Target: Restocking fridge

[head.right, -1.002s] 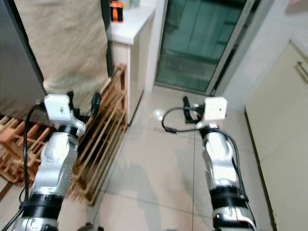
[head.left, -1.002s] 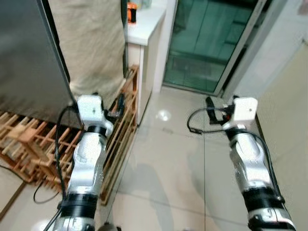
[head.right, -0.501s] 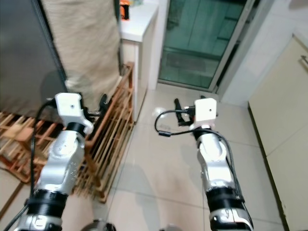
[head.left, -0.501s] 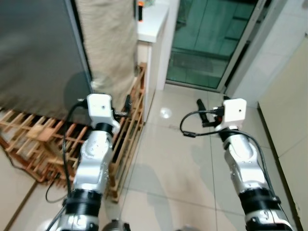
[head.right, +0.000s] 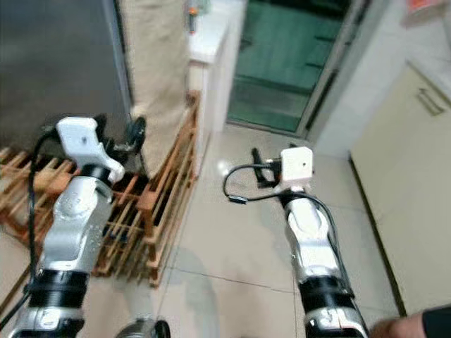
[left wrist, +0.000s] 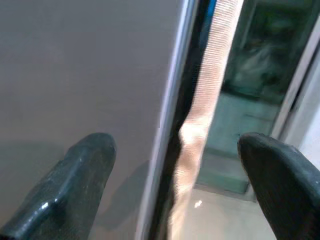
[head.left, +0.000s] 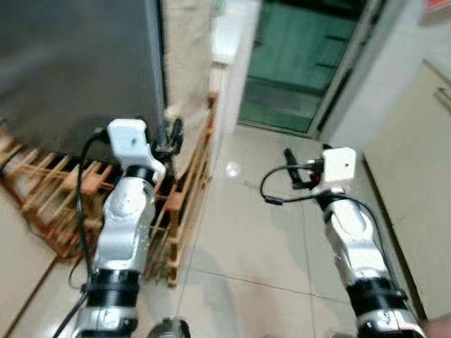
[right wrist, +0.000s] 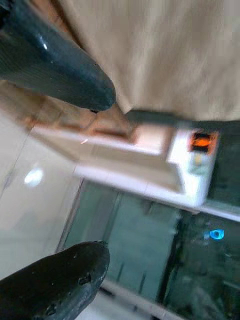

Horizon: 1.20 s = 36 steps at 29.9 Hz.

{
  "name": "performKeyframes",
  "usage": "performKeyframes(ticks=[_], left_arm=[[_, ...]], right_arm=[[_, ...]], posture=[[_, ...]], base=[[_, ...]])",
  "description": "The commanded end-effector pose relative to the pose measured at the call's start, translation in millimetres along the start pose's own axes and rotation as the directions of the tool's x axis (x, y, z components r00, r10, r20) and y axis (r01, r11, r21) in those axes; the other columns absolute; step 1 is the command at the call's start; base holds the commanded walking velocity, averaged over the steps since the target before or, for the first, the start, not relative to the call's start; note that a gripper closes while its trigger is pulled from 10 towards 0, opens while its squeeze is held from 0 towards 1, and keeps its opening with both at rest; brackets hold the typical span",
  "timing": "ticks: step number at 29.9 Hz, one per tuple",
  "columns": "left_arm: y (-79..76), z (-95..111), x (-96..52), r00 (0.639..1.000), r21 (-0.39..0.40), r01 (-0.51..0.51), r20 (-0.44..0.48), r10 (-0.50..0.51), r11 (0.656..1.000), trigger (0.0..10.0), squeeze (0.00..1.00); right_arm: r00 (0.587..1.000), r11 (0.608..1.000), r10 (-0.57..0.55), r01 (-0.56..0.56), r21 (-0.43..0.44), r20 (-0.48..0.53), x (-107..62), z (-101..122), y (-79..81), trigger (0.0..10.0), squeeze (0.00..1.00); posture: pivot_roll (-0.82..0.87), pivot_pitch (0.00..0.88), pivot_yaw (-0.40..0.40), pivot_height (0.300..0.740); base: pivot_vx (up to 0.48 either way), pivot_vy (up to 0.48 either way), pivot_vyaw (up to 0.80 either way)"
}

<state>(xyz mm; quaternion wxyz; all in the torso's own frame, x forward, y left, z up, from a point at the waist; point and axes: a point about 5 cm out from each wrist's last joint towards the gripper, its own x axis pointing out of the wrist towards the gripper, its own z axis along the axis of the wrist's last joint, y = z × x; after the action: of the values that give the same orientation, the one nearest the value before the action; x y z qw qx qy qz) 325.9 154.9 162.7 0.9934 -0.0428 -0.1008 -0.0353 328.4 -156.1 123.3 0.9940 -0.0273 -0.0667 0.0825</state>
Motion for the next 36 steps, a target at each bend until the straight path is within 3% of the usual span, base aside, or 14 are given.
performKeyframes(ticks=[1, 2, 8, 12, 13, 14, 18, 24, 26, 28, 31, 36], left_arm=[[-10.4, 3, 8.9, 1.0, -0.003, 0.021, -0.003, -0.021, 1.0, 10.0, 0.0], [-20.0, 5, 20.0, 0.999, -0.004, 0.039, -0.018, -0.039, 0.999, 10.0, 0.0], [-27.6, 12, 40.2, 0.999, -0.062, 0.03, -0.021, -0.031, 0.998, 10.0, 0.0], [-35.4, 14, 43.8, 0.996, -0.063, 0.084, -0.014, -0.085, 0.994, 10.0, 0.0], [-31.5, 8, 31.1, 0.99, -0.074, 0.139, -0.02, -0.141, 0.988, 10.0, 0.0], [-31.5, 8, 31.1, 0.99, -0.074, 0.139, -0.02, -0.141, 0.988, 10.0, 0.0], [-7.6, -16, -19.4, 0.981, -0.081, 0.162, -0.096, -0.17, 0.983, 10.0, 0.0], [-9.5, -17, -32.6, 0.988, -0.032, 0.133, -0.071, -0.135, 0.991, 10.0, 0.0], [4.2, -6, -58.3, 0.992, -0.033, 0.117, -0.047, -0.118, 0.993, 10.0, 0.0], [10.8, -6, -70.1, 0.993, -0.033, 0.095, -0.067, -0.097, 0.995, 10.0, 0.0], [9.9, -4, -79.3, 0.992, -0.025, 0.094, -0.082, -0.096, 0.995, 10.0, 0.0], [1.7, -1, -68.5, 0.993, -0.01, 0.088, -0.073, -0.089, 0.996, 10.0, 0.0]], right_arm=[[1.0, 1.0, -0.011, 0.011, -0.008, -0.026, -5.2, -6, -3.2, 10.0, 0.0], [1.0, 1.0, -0.008, 0.008, -0.008, -0.026, -3.9, -6, -2.5, 10.0, 0.0], [1.0, 1.0, -0.012, 0.012, -0.013, -0.009, -2.0, -2, -2.6, 10.0, 0.0], [1.0, 1.0, -0.021, 0.021, -0.01, -0.004, -3.3, -1, -3.4, 10.0, 0.0], [0.999, 0.999, -0.035, 0.035, 0.011, 0.018, -5.7, 7, -6.1, 10.0, 0.0], [0.999, 0.999, -0.035, 0.035, 0.011, 0.018, -5.7, 7, -6.1, 10.0, 0.0], [0.998, 0.998, -0.053, 0.052, 0.024, 0.019, -34.2, 15, -21.0, 10.0, 0.0], [0.994, 0.995, -0.103, 0.102, 0.019, 0.032, -41.7, 19, -31.0, 10.0, 0.0], [0.99, 0.995, -0.101, 0.102, -0.007, 0.101, -66.2, 42, -29.7, 10.0, 0.0], [0.992, 0.993, -0.113, 0.115, -0.024, 0.048, -82.9, 33, -34.2, 10.0, 0.0], [0.984, 0.985, -0.172, 0.172, -0.009, -0.035, -99.2, 18, -42.0, 10.0, 0.0], [0.994, 0.993, -0.11, 0.11, -0.031, 0.004, -88.0, 26, -27.4, 10.0, 0.0]], posture=[[-0.08, 0.024, -0.061, 0.74], [-0.08, 0.021, -0.061, 0.74], [-0.1, 0.015, -0.05, 0.74], [-0.12, 0.004, -0.033, 0.74], [-0.13, 0.0, -0.026, 0.74], [-0.13, 0.0, -0.026, 0.74], [-0.12, 0.014, -0.03, 0.74], [-0.1, 0.0, -0.042, 0.74], [-0.11, 0.002, -0.045, 0.74], [-0.1, 0.005, -0.046, 0.74], [-0.1, 0.01, -0.048, 0.74], [-0.12, 0.02, -0.043, 0.74]], base=[[0.0, 0.0, 0.0], [0.0, 0.0, 0.0], [0.0, 0.0, 0.0], [0.0, 0.0, 0.0], [0.0, 0.0, 0.0], [0.0, 0.0, 0.0], [0.0, 0.0, 0.0], [0.0, 0.0, 0.0], [0.0, 0.0, 0.0], [0.0, 0.0, 0.0], [0.0, 0.0, 0.0], [0.076, -0.058, 0.0]])
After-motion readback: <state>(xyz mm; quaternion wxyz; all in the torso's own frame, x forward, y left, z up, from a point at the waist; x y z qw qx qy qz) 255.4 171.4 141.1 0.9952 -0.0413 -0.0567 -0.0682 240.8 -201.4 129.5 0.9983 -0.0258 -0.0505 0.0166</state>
